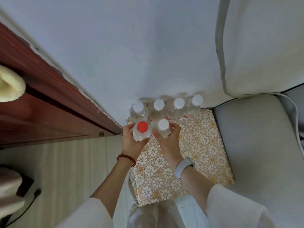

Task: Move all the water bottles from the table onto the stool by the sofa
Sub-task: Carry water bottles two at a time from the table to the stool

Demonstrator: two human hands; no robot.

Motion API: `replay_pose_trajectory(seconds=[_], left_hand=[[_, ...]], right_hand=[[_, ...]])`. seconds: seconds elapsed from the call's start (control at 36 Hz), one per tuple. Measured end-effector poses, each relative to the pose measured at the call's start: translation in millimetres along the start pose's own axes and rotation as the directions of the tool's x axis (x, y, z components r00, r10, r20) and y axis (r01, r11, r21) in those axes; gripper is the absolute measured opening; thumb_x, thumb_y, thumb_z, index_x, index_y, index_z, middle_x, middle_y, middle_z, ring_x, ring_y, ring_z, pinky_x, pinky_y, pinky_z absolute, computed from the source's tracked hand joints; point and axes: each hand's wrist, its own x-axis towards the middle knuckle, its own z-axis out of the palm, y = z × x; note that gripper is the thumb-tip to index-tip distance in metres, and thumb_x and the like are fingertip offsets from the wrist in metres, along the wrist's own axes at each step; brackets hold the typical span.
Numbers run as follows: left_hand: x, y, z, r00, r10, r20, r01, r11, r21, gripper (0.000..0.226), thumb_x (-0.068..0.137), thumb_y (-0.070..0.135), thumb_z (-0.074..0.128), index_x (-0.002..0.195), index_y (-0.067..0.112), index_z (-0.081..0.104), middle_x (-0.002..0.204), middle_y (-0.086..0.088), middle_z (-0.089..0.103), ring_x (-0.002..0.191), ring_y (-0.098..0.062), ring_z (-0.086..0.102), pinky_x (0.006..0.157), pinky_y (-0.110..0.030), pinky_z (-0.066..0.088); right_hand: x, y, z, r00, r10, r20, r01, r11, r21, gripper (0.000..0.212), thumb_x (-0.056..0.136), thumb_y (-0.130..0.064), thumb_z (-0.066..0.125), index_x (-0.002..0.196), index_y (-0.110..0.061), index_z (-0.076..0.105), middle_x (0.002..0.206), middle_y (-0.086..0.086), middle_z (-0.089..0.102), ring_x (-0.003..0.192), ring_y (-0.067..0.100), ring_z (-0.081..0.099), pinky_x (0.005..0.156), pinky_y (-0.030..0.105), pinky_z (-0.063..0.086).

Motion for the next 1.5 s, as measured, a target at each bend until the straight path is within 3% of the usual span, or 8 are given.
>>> replay_pose_trajectory(seconds=[0.17, 0.31, 0.47, 0.67, 0.92, 1.11, 1.25, 1.5], left_hand=[[-4.0, 5.6, 3.1, 1.0, -0.02, 0.015, 0.018, 0.996, 0.093, 0.085, 0.064, 0.005, 0.078, 0.132, 0.012, 0.028, 0.137, -0.009, 0.035, 0.122, -0.02, 0.04, 0.095, -0.025, 0.033], [-22.6, 16.5, -2.5, 0.998, -0.057, -0.016, 0.059, 0.987, 0.151, 0.09, 0.067, 0.014, 0.077, 0.139, 0.019, 0.023, 0.143, -0.006, 0.026, 0.122, -0.015, 0.035, 0.092, -0.025, 0.029], [-77.9, 11.9, -42.5, 0.986, -0.07, -0.152, 0.115, 0.944, 0.31, 0.05, 0.084, 0.028, 0.059, 0.129, 0.016, 0.043, 0.134, -0.008, 0.048, 0.114, -0.027, 0.052, 0.092, -0.032, 0.042], [-180.5, 6.0, -153.2, 0.879, -0.066, -0.472, 0.231, 0.925, 0.301, 0.041, 0.088, 0.027, 0.055, 0.126, 0.013, 0.049, 0.133, -0.007, 0.051, 0.118, -0.025, 0.05, 0.092, -0.027, 0.037], [-416.1, -27.2, -292.6, 0.537, -0.044, -0.843, 0.302, 0.943, 0.143, 0.033, 0.083, 0.023, 0.062, 0.115, 0.012, 0.059, 0.113, -0.012, 0.063, 0.093, -0.02, 0.06, 0.079, -0.021, 0.04], [-722.8, -125.5, -335.7, 0.195, -0.089, -0.977, 0.435, 0.901, 0.004, 0.033, 0.083, 0.022, 0.063, 0.114, 0.009, 0.059, 0.112, -0.013, 0.061, 0.104, -0.028, 0.057, 0.089, -0.03, 0.042], [-931.5, -198.0, -303.3, -0.122, -0.214, -0.969, 0.425, 0.871, -0.246, 0.031, 0.084, 0.024, 0.062, 0.112, 0.009, 0.059, 0.11, -0.009, 0.062, 0.102, -0.022, 0.059, 0.091, -0.029, 0.044], [-1158.4, -300.7, -216.5, -0.486, -0.389, -0.783, 0.296, 0.769, -0.566, 0.033, 0.084, 0.022, 0.061, 0.114, 0.008, 0.058, 0.113, -0.01, 0.062, 0.102, -0.022, 0.059, 0.085, -0.025, 0.042]], right_hand=[[-8.5, -6.5, -10.6, 0.992, 0.059, 0.113, -0.053, 0.997, -0.052, 0.075, 0.079, -0.02, 0.07, 0.134, -0.029, 0.02, 0.111, -0.028, 0.036, 0.101, -0.01, 0.041, 0.08, 0.002, 0.036], [-31.0, -19.2, -29.7, 0.98, 0.168, 0.107, -0.144, 0.97, -0.197, 0.078, 0.085, -0.024, 0.062, 0.144, -0.025, 0.011, 0.152, 0.003, 0.022, 0.138, 0.022, 0.026, 0.108, 0.039, 0.029], [-74.9, -31.0, -31.1, 0.911, 0.287, 0.298, -0.103, 0.855, -0.508, 0.012, 0.094, -0.019, 0.042, 0.094, -0.016, 0.054, 0.095, 0.005, 0.054, 0.07, 0.009, 0.048, 0.056, 0.017, 0.034], [-155.0, -74.7, 30.6, 0.783, 0.149, 0.604, 0.231, 0.831, -0.506, 0.026, 0.093, -0.02, 0.043, 0.113, -0.013, 0.057, 0.105, 0.004, 0.06, 0.081, 0.009, 0.052, 0.071, 0.022, 0.042], [-348.9, -87.6, 142.5, 0.479, 0.013, 0.878, 0.564, 0.761, -0.319, 0.016, 0.09, -0.014, 0.049, 0.091, -0.016, 0.064, 0.084, 0.004, 0.067, 0.092, 0.027, 0.065, 0.074, 0.022, 0.046], [-632.5, -3.7, 175.2, 0.043, 0.094, 0.995, 0.664, 0.741, -0.099, 0.018, 0.092, -0.009, 0.048, 0.097, -0.004, 0.064, 0.099, 0.023, 0.069, 0.086, 0.021, 0.059, 0.077, 0.031, 0.045], [-823.3, 77.3, 158.5, -0.292, 0.238, 0.927, 0.744, 0.665, 0.064, 0.012, 0.091, -0.012, 0.049, 0.089, -0.016, 0.061, 0.09, 0.01, 0.062, 0.096, 0.039, 0.062, 0.089, 0.051, 0.049], [-1077.7, 205.4, 112.9, -0.648, 0.433, 0.627, 0.733, 0.577, 0.359, 0.018, 0.092, -0.017, 0.049, 0.103, -0.012, 0.062, 0.096, 0.009, 0.064, 0.084, 0.02, 0.057, 0.072, 0.029, 0.045]])
